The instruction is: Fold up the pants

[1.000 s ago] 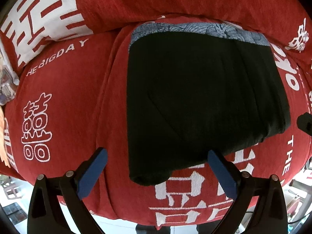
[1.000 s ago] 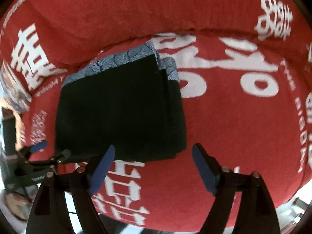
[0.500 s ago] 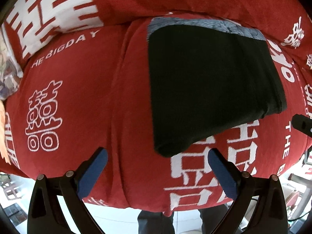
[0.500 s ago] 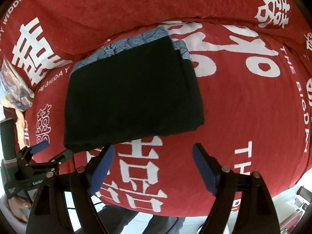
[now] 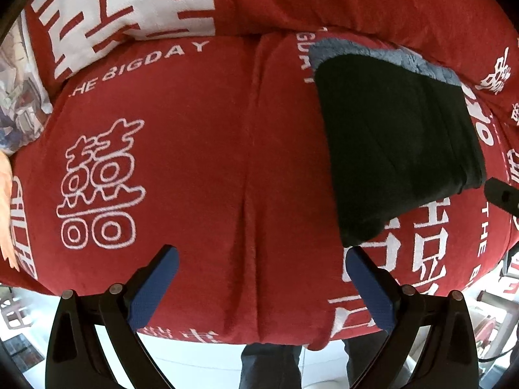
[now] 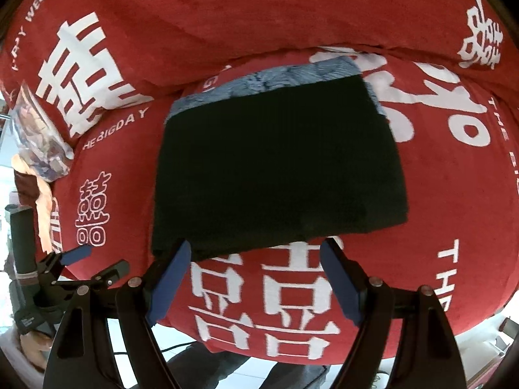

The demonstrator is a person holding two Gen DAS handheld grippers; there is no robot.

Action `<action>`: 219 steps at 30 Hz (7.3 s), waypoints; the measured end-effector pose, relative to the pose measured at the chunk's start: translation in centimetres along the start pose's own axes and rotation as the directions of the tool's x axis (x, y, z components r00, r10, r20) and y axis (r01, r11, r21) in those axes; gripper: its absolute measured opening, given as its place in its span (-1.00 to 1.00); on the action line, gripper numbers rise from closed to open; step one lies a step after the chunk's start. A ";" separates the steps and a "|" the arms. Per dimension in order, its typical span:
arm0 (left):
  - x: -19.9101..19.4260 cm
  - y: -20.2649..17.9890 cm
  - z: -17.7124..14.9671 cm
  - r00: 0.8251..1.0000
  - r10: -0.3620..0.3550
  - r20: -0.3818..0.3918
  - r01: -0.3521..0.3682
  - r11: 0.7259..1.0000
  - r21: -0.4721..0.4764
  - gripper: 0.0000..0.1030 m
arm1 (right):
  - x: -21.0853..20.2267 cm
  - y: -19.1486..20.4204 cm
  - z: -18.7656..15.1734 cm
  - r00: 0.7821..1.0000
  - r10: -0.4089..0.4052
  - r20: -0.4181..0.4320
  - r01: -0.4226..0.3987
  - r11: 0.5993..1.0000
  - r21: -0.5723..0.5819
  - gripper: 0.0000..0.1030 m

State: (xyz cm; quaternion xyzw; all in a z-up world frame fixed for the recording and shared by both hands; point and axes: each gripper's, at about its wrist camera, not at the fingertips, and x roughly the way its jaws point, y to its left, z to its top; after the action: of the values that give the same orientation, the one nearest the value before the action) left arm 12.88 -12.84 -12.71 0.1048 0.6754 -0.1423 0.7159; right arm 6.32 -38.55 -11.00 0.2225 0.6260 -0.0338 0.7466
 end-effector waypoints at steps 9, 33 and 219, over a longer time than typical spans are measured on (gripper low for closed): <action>2.2 1.3 -0.3 0.999 -0.044 -0.015 0.044 0.999 -0.006 1.00 | 0.4 1.9 -1.1 1.000 -0.017 -0.006 0.017 1.000 0.026 0.64; 4.7 -7.2 4.7 1.000 -0.024 0.004 0.024 1.000 -0.013 1.00 | -0.2 -9.1 3.0 0.997 -0.047 -0.065 0.051 0.996 0.074 0.64; -9.0 -14.1 2.0 0.995 0.100 0.016 -0.102 0.986 0.129 0.99 | -9.8 -3.0 -0.9 0.977 -0.175 -0.126 0.182 0.982 0.049 0.99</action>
State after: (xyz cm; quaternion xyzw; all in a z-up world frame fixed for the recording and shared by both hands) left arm 9.45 -26.15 -3.01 0.1844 0.6554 -0.1498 0.7170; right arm 2.44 -43.20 -2.71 0.1897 0.6862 -0.1061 0.6942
